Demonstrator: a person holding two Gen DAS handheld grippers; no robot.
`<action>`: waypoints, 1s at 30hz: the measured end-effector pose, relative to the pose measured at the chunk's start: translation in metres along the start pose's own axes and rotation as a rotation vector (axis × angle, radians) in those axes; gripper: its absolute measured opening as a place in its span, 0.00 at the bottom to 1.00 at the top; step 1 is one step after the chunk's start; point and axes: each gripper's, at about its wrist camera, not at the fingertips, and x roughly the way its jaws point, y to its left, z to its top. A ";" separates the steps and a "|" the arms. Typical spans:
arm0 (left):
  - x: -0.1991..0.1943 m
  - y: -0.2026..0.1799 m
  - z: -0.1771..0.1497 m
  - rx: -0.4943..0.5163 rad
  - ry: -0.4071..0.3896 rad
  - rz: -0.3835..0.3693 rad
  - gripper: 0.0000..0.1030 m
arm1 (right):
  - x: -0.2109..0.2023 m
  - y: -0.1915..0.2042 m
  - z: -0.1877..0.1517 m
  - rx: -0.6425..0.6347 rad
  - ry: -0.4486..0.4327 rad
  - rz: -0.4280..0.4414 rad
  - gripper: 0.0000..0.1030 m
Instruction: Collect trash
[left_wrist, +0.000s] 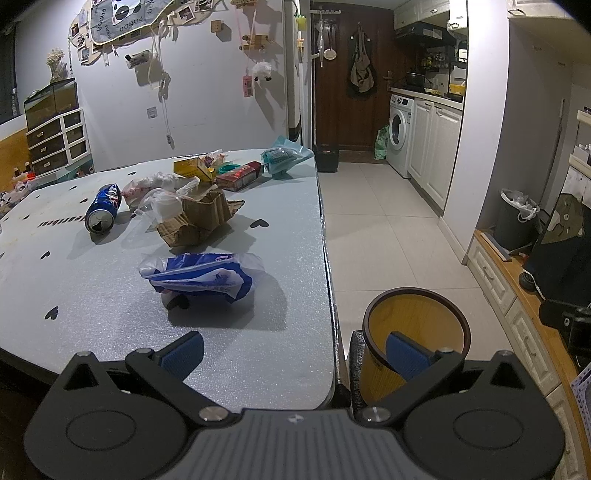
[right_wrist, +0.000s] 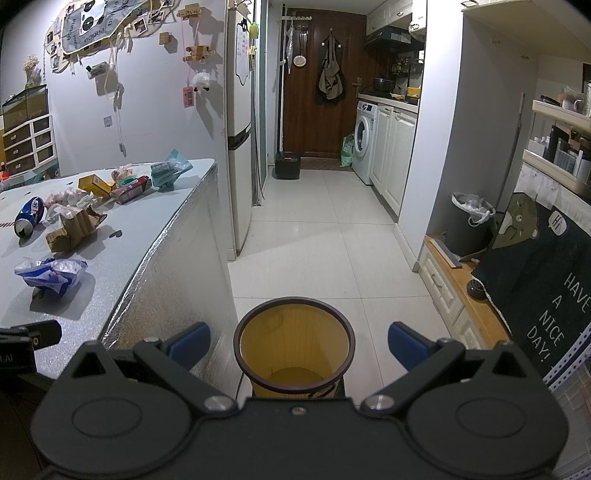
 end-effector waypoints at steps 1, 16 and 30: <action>0.000 0.000 0.000 0.000 0.000 0.000 1.00 | 0.000 0.000 0.000 0.000 0.001 0.001 1.00; 0.000 0.000 0.000 0.000 -0.001 0.000 1.00 | 0.000 0.000 -0.002 -0.002 0.002 -0.001 1.00; 0.004 -0.003 0.000 0.003 -0.002 -0.009 1.00 | 0.002 -0.001 -0.005 -0.003 0.007 -0.001 1.00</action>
